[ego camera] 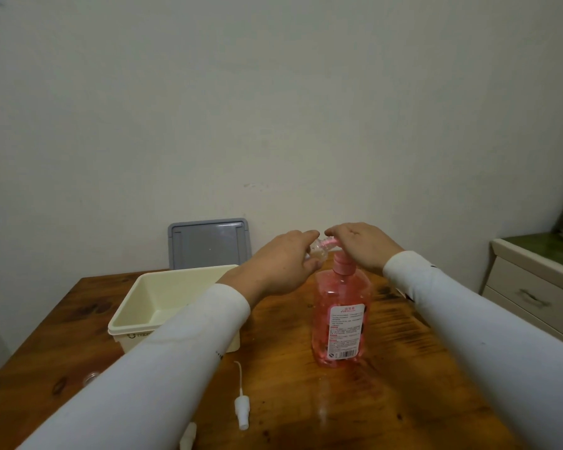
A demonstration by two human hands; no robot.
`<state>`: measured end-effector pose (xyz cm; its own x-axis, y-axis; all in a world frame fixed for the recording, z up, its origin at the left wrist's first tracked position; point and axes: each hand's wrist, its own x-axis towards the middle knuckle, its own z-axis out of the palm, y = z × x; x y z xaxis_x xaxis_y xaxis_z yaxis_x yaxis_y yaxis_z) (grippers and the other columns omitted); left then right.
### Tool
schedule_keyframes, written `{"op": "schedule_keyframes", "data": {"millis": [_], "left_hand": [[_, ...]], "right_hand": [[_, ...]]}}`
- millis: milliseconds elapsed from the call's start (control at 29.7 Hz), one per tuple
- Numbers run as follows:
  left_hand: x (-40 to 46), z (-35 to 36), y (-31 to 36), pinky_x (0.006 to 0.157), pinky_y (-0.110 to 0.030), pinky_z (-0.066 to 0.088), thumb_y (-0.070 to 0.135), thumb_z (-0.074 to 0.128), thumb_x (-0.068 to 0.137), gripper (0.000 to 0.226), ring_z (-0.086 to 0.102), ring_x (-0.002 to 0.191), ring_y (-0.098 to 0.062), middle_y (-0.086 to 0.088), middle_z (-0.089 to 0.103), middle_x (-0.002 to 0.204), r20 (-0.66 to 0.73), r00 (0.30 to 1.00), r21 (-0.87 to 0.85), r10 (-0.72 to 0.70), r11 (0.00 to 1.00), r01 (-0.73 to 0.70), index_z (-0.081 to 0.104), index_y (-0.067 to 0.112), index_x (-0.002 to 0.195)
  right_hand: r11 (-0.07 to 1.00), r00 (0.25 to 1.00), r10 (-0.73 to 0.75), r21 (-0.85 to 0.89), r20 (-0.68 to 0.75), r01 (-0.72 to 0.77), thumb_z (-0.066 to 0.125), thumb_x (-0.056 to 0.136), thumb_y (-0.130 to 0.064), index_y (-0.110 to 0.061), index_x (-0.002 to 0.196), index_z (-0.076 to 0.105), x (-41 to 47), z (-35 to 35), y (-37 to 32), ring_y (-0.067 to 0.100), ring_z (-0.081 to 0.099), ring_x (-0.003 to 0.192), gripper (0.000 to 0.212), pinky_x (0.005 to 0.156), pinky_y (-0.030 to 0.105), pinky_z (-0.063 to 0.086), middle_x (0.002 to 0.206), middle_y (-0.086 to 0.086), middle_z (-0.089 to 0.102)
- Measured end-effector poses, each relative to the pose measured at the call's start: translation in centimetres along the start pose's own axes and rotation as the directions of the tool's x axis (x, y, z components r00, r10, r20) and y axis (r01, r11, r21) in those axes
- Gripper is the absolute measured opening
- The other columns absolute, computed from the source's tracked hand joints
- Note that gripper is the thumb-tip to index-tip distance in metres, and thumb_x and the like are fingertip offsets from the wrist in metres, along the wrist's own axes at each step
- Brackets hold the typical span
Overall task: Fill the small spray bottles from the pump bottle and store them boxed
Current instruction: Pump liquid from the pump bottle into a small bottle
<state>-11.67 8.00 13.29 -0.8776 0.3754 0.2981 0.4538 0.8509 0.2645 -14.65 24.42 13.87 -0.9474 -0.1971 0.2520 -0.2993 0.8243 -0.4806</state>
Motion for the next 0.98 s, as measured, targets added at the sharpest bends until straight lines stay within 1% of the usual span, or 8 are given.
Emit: {"op": "schedule_keyframes", "data": {"millis": [101,269,404,572,673,740,841,976], "left_hand": [[-0.2,0.3,0.0,0.093,-0.029,0.04,0.035,0.049,0.098,0.055,0.051,0.117,-0.021,-0.005,0.052,0.133,-0.006,1.0,-0.005,-0.002,1.0,0.002,0.031,0.021,0.147],[-0.5,1.1,-0.3,0.097,-0.032,0.041,0.035,0.049,0.098,0.055,0.05,0.119,-0.021,-0.005,0.051,0.136,0.025,0.999,-0.01,-0.022,1.0,0.023,0.03,0.022,0.148],[-0.2,0.4,-0.1,0.096,-0.031,0.04,0.036,0.049,0.098,0.055,0.05,0.119,-0.021,-0.005,0.051,0.135,0.015,1.0,-0.018,-0.017,1.0,0.018,0.03,0.021,0.148],[-0.2,0.1,-0.2,0.096,-0.031,0.039,0.036,0.049,0.098,0.055,0.05,0.119,-0.021,-0.005,0.051,0.135,0.013,1.0,-0.022,-0.012,1.0,0.012,0.03,0.021,0.148],[-0.4,1.0,-0.4,0.097,-0.033,0.04,0.036,0.049,0.098,0.055,0.049,0.12,-0.021,-0.004,0.05,0.137,0.019,1.0,-0.035,-0.023,0.999,0.024,0.03,0.023,0.148],[-0.5,1.3,-0.5,0.098,-0.033,0.04,0.036,0.049,0.098,0.055,0.049,0.121,-0.021,-0.004,0.05,0.138,0.031,0.999,-0.038,-0.029,0.999,0.03,0.03,0.023,0.148],[-0.4,0.9,-0.4,0.098,-0.032,0.04,0.036,0.049,0.098,0.056,0.049,0.121,-0.021,-0.004,0.049,0.139,0.03,0.999,-0.037,-0.026,0.999,0.027,0.029,0.022,0.148],[-0.2,0.0,-0.1,0.097,-0.03,0.038,0.036,0.049,0.098,0.056,0.049,0.121,-0.021,-0.004,0.049,0.138,0.014,1.0,-0.032,-0.007,0.999,0.008,0.03,0.021,0.148]], "right_hand": [[1.0,1.0,-0.007,0.005,-0.013,0.007,0.025,0.1,-0.024,-0.015,0.128,0.057,-0.2,0.4,0.0,0.024,0.047,0.124,0.043,0.101,0.034,0.035,0.137,0.008,0.054],[0.999,1.0,0.006,-0.04,0.018,-0.005,0.026,0.1,-0.022,-0.012,0.124,0.059,-0.6,1.0,0.1,0.026,0.051,0.118,0.042,0.097,0.033,0.037,0.126,0.013,0.061],[1.0,1.0,0.007,-0.014,-0.007,-0.007,0.026,0.1,-0.024,-0.014,0.126,0.058,-0.4,0.3,-0.1,0.026,0.049,0.12,0.043,0.097,0.034,0.036,0.132,0.011,0.057],[1.0,1.0,0.004,-0.001,-0.011,-0.004,0.026,0.1,-0.024,-0.015,0.125,0.059,-0.2,0.2,-0.1,0.025,0.049,0.12,0.043,0.097,0.034,0.036,0.132,0.01,0.057],[1.0,1.0,0.015,-0.003,0.0,-0.015,0.026,0.1,-0.021,-0.01,0.122,0.061,-0.6,0.7,-0.2,0.026,0.051,0.117,0.042,0.096,0.033,0.037,0.126,0.013,0.061],[0.999,0.999,0.047,0.003,0.028,-0.047,0.026,0.1,-0.02,-0.009,0.125,0.058,-0.8,1.0,-0.3,0.027,0.05,0.119,0.042,0.097,0.033,0.036,0.128,0.014,0.059],[0.999,0.999,0.043,-0.002,0.023,-0.043,0.025,0.101,-0.022,-0.012,0.129,0.055,-0.6,0.6,-0.2,0.026,0.047,0.123,0.043,0.099,0.033,0.035,0.135,0.011,0.055],[1.0,1.0,0.022,0.012,-0.001,-0.022,0.026,0.1,-0.025,-0.014,0.126,0.059,-0.3,-0.2,-0.3,0.024,0.05,0.119,0.043,0.096,0.033,0.036,0.133,0.01,0.057]]}}
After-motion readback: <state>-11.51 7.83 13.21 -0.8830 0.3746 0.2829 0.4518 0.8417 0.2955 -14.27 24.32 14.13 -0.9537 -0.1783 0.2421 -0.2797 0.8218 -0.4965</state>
